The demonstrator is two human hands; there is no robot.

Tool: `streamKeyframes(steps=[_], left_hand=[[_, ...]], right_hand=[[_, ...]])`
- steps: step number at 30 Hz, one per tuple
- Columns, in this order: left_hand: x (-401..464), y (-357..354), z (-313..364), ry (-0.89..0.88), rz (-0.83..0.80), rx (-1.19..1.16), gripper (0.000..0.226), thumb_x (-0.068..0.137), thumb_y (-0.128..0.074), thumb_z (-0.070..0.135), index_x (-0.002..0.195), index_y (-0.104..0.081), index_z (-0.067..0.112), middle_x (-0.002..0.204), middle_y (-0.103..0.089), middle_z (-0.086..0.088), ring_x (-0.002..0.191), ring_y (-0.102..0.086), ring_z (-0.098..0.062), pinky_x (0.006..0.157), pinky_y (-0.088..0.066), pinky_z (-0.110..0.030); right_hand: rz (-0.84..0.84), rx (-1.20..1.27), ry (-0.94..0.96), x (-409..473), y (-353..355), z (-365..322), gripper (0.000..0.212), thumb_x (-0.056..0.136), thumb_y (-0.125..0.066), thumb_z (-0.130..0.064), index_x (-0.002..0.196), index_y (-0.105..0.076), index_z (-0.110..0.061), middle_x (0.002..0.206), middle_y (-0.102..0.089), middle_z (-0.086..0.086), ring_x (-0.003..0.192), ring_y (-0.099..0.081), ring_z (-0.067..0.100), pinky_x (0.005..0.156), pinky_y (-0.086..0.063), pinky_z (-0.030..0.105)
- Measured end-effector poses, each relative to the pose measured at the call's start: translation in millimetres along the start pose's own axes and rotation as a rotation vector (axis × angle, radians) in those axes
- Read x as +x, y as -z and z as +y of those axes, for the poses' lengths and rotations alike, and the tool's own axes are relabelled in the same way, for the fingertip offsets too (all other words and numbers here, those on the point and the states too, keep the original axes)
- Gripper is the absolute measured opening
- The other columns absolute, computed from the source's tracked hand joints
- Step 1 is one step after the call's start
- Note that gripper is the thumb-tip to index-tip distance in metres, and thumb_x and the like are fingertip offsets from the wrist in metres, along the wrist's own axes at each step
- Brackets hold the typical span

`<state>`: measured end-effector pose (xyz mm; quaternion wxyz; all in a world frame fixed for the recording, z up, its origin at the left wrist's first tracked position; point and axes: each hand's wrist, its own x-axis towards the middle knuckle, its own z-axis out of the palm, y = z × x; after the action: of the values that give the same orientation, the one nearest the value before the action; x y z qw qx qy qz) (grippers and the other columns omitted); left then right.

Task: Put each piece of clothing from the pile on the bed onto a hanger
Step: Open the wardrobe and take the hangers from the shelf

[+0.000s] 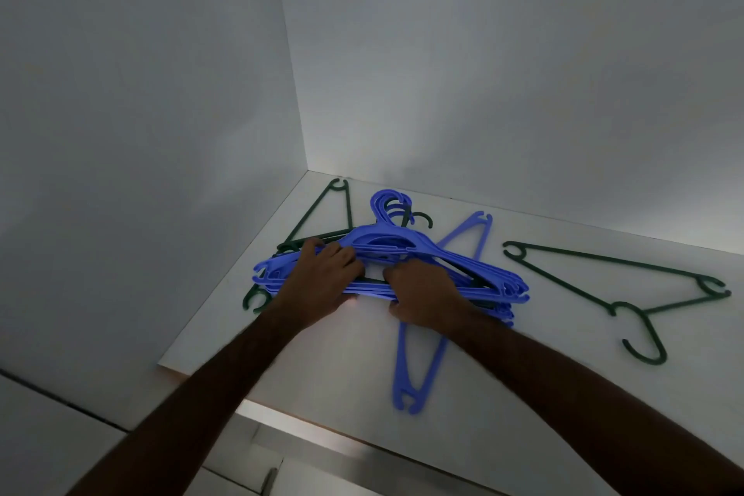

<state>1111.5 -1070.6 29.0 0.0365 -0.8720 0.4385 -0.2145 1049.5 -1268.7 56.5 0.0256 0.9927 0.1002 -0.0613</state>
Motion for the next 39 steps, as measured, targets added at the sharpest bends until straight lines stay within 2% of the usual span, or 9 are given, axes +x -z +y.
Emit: streamKeyframes(steps=[4,9,13,17,20,25,31,35,39], left_hand=[[-1.3,12.6,2.0,0.014,0.204,0.042,0.04,0.073,-0.085,0.034,0.106,-0.067,0.022,0.11,-0.065,-0.003,0.101,-0.063,-0.024,0.095,-0.045,-0.053],[3.0,53.7,21.1,-0.144,0.625,-0.008,0.019,0.09,-0.064,0.023,0.109,-0.063,0.021,0.114,-0.067,-0.003,0.102,-0.058,-0.024,0.092,-0.044,-0.047],[3.3,59.8,76.8,-0.178,0.009,-0.339,0.041,0.096,-0.046,0.056,0.115,-0.061,0.023,0.109,-0.06,0.001,0.096,-0.058,-0.021,0.082,-0.042,-0.04],[17.7,35.0,131.7,-0.014,-0.431,-0.243,0.066,0.086,-0.051,0.063,0.133,-0.046,0.017,0.124,-0.05,-0.005,0.109,-0.053,-0.027,0.09,-0.039,-0.045],[26.5,36.1,143.4,0.055,-0.416,-0.253,0.062,0.065,-0.08,0.04,0.118,-0.06,0.015,0.095,-0.061,-0.001,0.069,-0.066,-0.019,0.066,-0.048,-0.032],[24.9,36.3,124.6,0.261,-0.442,-0.698,0.043,0.095,-0.055,0.026,0.136,-0.046,0.017,0.111,-0.06,-0.001,0.1,-0.062,-0.018,0.094,-0.047,-0.034],[41.9,84.7,113.1,0.552,-0.083,-1.172,0.008,0.102,-0.052,0.023,0.107,-0.058,0.026,0.058,-0.046,0.006,0.042,-0.039,-0.005,0.045,-0.036,-0.018],[62.3,118.8,123.3,0.607,0.065,-1.442,0.019,0.105,-0.046,0.023,0.111,-0.062,0.03,0.057,-0.05,0.011,0.043,-0.039,-0.006,0.042,-0.037,-0.027],[86.4,140.1,146.8,0.487,0.128,-1.435,0.025,0.105,-0.048,0.022,0.123,-0.061,0.033,0.068,-0.06,0.018,0.052,-0.051,-0.001,0.054,-0.042,-0.022]], right_hand=[[0.025,0.048,-0.017,1.7,6.8,6.2,0.027,0.091,-0.056,-0.033,0.113,-0.059,-0.018,0.105,-0.065,0.005,0.095,-0.066,0.027,0.072,-0.049,0.034],[0.223,0.369,-0.152,-1.7,48.8,44.7,0.029,0.095,-0.06,-0.031,0.122,-0.058,-0.019,0.119,-0.067,0.01,0.11,-0.063,0.031,0.086,-0.049,0.038],[0.417,0.956,-0.262,-30.0,97.2,80.1,0.011,0.098,-0.062,-0.021,0.102,-0.059,-0.011,0.078,-0.064,0.007,0.066,-0.059,0.021,0.063,-0.046,0.032],[0.488,1.496,-0.268,-68.5,106.9,108.2,0.012,0.099,-0.061,-0.014,0.095,-0.054,-0.005,0.062,-0.053,-0.001,0.046,-0.045,0.013,0.046,-0.041,0.028],[0.551,1.717,-0.257,-97.1,106.2,118.1,0.011,0.1,-0.059,-0.014,0.09,-0.057,-0.01,0.064,-0.051,-0.002,0.047,-0.045,0.01,0.044,-0.043,0.023],[0.682,1.901,-0.301,-141.7,101.2,125.2,0.016,0.096,-0.064,-0.017,0.081,-0.058,-0.014,0.06,-0.047,-0.002,0.045,-0.043,0.009,0.041,-0.042,0.022],[0.78,2.104,-0.297,-185.4,98.7,129.4,0.032,0.097,-0.06,-0.023,0.067,-0.047,-0.02,0.047,-0.038,-0.008,0.036,-0.038,0.004,0.036,-0.037,0.019],[0.785,2.232,-0.265,-192.1,99.4,118.3,0.006,0.095,-0.058,-0.019,0.097,-0.063,-0.018,0.05,-0.046,-0.007,0.04,-0.045,0.004,0.04,-0.043,0.018],[0.644,2.21,-0.348,-174.0,89.3,91.3,0.013,0.088,-0.064,-0.01,0.101,-0.066,-0.009,0.077,-0.07,0.008,0.06,-0.066,0.015,0.053,-0.056,0.026]])
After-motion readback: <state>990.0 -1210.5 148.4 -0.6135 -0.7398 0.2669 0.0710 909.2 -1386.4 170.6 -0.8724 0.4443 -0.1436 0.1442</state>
